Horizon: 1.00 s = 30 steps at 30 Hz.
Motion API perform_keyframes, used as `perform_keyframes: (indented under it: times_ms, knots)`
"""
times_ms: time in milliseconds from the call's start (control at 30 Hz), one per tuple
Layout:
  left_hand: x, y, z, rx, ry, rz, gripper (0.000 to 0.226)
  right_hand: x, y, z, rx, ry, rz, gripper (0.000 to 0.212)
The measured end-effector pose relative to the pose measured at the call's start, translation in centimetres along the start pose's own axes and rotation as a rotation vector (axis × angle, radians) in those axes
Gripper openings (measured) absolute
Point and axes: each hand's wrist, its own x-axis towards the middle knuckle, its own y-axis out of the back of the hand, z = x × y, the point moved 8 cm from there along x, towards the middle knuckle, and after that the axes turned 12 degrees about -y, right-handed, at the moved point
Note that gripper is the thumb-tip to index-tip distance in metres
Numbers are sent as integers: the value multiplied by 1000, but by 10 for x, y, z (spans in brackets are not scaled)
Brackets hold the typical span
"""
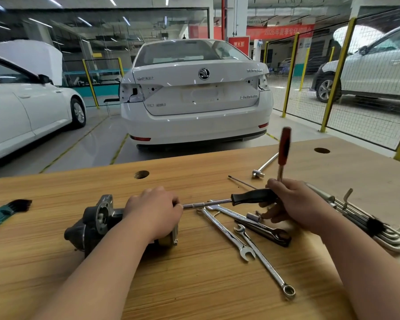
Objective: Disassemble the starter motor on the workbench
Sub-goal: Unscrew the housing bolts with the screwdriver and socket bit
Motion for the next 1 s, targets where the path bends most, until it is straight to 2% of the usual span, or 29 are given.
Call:
perform_keyframes:
  times_ms: [133,200,367,533,633,700,800,867,933,1000]
  knots:
    - [-3,0,0,-8,7,38,20,-2,3,0,-100,-39,60,59]
    - [-5,0,0,-6,-1,50,20,0,5,3,-172,-82,97,64]
    - [-8,0,1,35,-25,104,24,4,7,6,-129,-98,102,43]
    - [-10,-6,1,137,-48,120,53,7,3,13,93,-103,-38,30]
    - [-11,-4,2,138,-36,169,54,6,1,10,210,-86,-132,18]
    - [-12,-2,2,131,-33,215,51,6,-3,9,308,-94,-194,21]
    - [-14,1,2,118,-21,274,45,3,-10,8,332,-101,-222,28]
    - [-14,2,2,110,3,291,40,0,-14,8,308,-110,-235,21]
    - [-14,2,2,108,20,310,36,-2,-11,9,123,-107,-147,3]
    - [-15,3,1,112,34,322,34,-2,-7,12,-81,-104,-51,19]
